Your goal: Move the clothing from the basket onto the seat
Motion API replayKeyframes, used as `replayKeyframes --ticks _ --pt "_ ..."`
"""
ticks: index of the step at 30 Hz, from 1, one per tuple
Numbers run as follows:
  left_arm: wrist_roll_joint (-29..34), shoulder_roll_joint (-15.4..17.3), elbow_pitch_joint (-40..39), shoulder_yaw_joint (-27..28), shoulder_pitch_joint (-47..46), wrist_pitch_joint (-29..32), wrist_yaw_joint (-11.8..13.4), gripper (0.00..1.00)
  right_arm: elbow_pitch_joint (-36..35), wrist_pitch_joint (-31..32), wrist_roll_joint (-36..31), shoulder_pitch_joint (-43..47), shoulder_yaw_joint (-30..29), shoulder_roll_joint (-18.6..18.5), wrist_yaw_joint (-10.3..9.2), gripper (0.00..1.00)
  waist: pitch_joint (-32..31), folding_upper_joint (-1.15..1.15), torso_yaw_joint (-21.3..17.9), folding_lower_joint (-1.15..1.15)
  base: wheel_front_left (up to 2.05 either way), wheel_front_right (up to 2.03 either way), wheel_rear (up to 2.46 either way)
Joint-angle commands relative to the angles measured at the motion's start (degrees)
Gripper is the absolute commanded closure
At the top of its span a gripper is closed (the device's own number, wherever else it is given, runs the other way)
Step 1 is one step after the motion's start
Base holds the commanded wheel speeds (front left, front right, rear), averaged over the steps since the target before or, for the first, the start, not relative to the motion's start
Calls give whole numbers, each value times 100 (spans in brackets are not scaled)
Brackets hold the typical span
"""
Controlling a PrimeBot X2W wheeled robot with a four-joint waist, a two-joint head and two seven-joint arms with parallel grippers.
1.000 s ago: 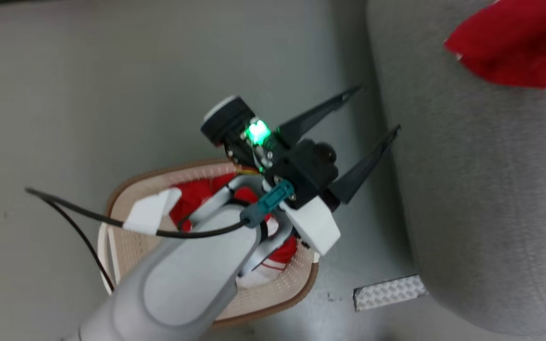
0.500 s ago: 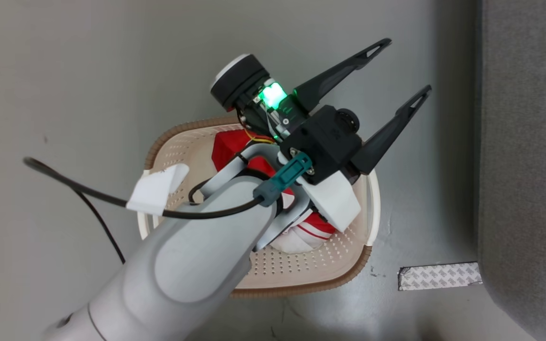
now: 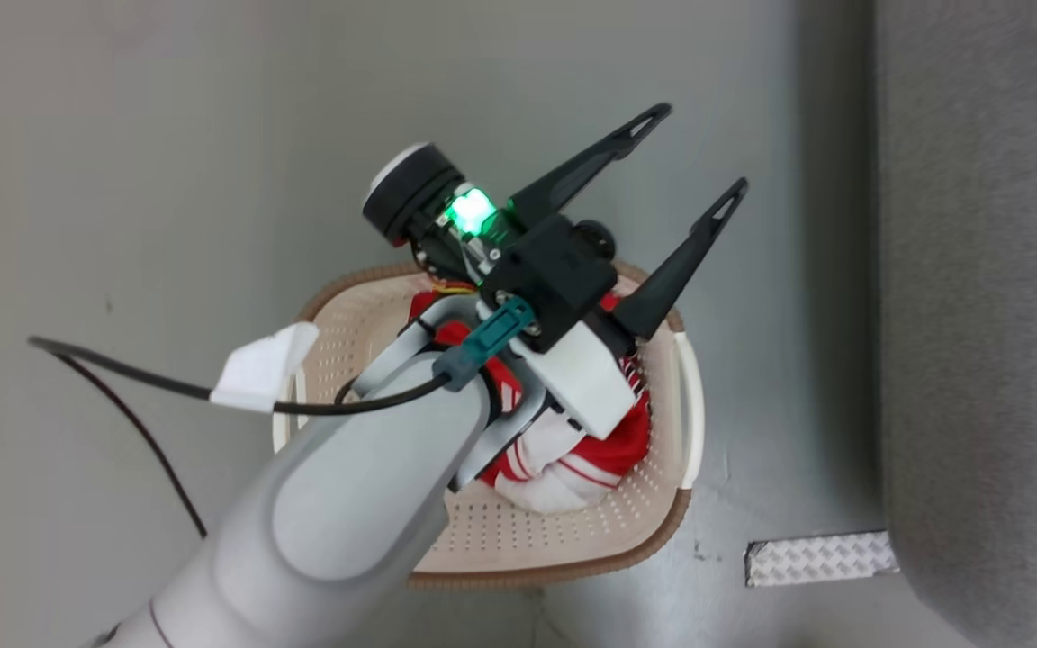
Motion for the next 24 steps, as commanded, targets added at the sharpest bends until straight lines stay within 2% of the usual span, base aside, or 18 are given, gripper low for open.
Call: replayKeyframes --ticks 1,6,11,14,19,24 --pt "-110 59 37 7 106 -30 17 0 61 -53 -5 161 1 51 -19 0 -241 0 -103 0 0 0 0" --pt "-253 128 192 40 480 -210 98 0 26 -252 -88 837 162 139 -19 0 -862 0 -241 0 0 0 0" --pt "-488 244 397 116 1024 -375 236 0 -439 -325 -45 1766 247 355 -19 0 -1577 0 -301 0 0 0 0" --pt "-617 314 517 187 1405 -506 341 0 -1085 -330 -46 2378 182 514 -19 0 -2008 0 -288 0 0 0 0" --pt "-940 417 735 396 2037 -727 524 0 -2300 -330 -210 3622 94 1046 -19 0 -2676 0 -157 0 0 0 0" --pt "-1194 557 907 699 2709 -937 825 0 -3265 -330 -326 4732 147 1612 -19 0 -3256 0 8 0 0 0 0"
